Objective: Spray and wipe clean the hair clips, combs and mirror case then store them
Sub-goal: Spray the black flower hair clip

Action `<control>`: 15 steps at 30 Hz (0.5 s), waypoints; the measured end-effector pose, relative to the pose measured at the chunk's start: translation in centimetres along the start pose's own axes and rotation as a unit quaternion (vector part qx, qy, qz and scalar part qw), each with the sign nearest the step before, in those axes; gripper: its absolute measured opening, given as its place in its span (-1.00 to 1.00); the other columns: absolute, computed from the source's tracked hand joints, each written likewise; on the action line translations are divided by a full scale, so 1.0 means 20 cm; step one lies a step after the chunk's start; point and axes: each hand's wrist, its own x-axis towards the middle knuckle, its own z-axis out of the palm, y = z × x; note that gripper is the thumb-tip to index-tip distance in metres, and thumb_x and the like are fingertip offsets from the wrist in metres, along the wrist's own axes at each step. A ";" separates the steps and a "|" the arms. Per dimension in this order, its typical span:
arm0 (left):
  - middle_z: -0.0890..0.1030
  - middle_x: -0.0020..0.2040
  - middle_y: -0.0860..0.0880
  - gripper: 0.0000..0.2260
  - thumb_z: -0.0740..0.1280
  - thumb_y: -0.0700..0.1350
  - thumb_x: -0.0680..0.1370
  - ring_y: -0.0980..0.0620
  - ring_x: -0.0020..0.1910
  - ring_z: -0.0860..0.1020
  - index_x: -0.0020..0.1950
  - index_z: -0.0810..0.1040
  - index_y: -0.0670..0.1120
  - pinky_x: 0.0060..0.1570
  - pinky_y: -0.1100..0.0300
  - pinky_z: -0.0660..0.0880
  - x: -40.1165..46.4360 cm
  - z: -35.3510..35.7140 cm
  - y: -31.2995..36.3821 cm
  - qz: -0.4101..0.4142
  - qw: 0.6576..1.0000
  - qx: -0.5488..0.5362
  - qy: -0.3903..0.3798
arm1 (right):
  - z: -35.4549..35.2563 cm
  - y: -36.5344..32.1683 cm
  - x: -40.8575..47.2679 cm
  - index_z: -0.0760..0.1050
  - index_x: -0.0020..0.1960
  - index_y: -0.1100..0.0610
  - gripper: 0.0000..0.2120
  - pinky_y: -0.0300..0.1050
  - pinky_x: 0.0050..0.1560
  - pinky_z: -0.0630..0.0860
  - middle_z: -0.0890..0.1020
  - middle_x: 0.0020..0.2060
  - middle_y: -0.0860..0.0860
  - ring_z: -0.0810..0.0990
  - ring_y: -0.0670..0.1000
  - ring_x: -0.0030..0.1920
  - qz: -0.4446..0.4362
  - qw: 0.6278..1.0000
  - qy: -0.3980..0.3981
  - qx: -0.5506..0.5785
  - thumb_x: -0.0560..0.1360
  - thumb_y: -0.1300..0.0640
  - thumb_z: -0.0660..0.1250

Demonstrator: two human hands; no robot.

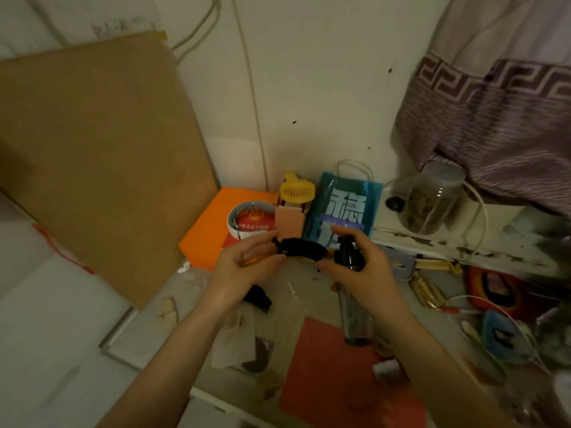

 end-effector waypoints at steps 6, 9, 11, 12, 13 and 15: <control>0.66 0.09 -0.12 -0.61 0.43 -0.23 0.42 -0.10 0.06 0.64 0.24 0.56 -0.04 0.08 -0.01 0.58 0.06 -0.27 -0.14 -0.058 0.998 -0.004 -0.029 | 0.30 0.10 0.03 0.45 0.17 -0.09 -0.55 -0.18 -0.34 0.60 0.64 -0.11 -0.10 0.65 -0.07 -0.23 0.039 0.999 0.012 -0.009 0.41 0.27 0.47; 0.66 0.10 -0.07 -0.65 0.42 -0.26 0.46 0.00 0.06 0.64 0.22 0.57 -0.03 -0.05 0.20 0.61 0.09 -0.44 -0.21 -0.089 0.994 0.005 -0.060 | 0.48 0.17 0.04 0.47 0.14 -0.09 -0.56 -0.15 -0.34 0.60 0.65 -0.11 -0.01 0.67 -0.02 -0.19 0.074 0.996 0.039 0.007 0.38 0.26 0.50; 0.65 0.10 -0.01 -0.67 0.41 -0.26 0.48 0.11 0.02 0.64 0.22 0.57 -0.04 -0.16 0.35 0.57 0.12 -0.56 -0.24 -0.109 0.991 0.004 -0.078 | 0.61 0.22 0.03 0.48 0.14 -0.10 -0.55 -0.16 -0.32 0.60 0.65 -0.14 -0.06 0.67 -0.06 -0.19 0.090 0.994 0.058 0.006 0.37 0.25 0.51; 0.65 0.10 0.02 -0.67 0.40 -0.26 0.49 0.16 0.01 0.63 0.22 0.56 -0.03 -0.19 0.38 0.56 0.13 -0.61 -0.26 -0.118 0.989 0.003 -0.086 | 0.67 0.24 0.02 0.48 0.14 -0.10 -0.54 -0.17 -0.32 0.60 0.64 -0.14 -0.07 0.67 -0.07 -0.20 0.098 0.993 0.066 0.002 0.37 0.27 0.50; 0.64 0.10 0.05 -0.67 0.40 -0.26 0.49 0.19 0.00 0.62 0.22 0.55 -0.02 -0.19 0.40 0.55 0.14 -0.66 -0.29 -0.125 0.988 0.005 -0.095 | 0.72 0.27 0.02 0.47 0.15 -0.10 -0.53 -0.17 -0.33 0.60 0.63 -0.12 -0.05 0.66 -0.06 -0.21 0.106 0.991 0.075 -0.006 0.38 0.28 0.50; 0.64 0.07 0.07 -0.66 0.40 -0.27 0.49 0.25 -0.03 0.61 0.23 0.54 -0.03 -0.19 0.42 0.54 0.15 -0.74 -0.34 -0.134 0.985 0.015 -0.108 | 0.82 0.33 0.00 0.46 0.20 -0.07 -0.52 -0.14 -0.33 0.62 0.60 -0.04 0.02 0.65 -0.02 -0.21 0.131 0.987 0.090 -0.023 0.39 0.27 0.49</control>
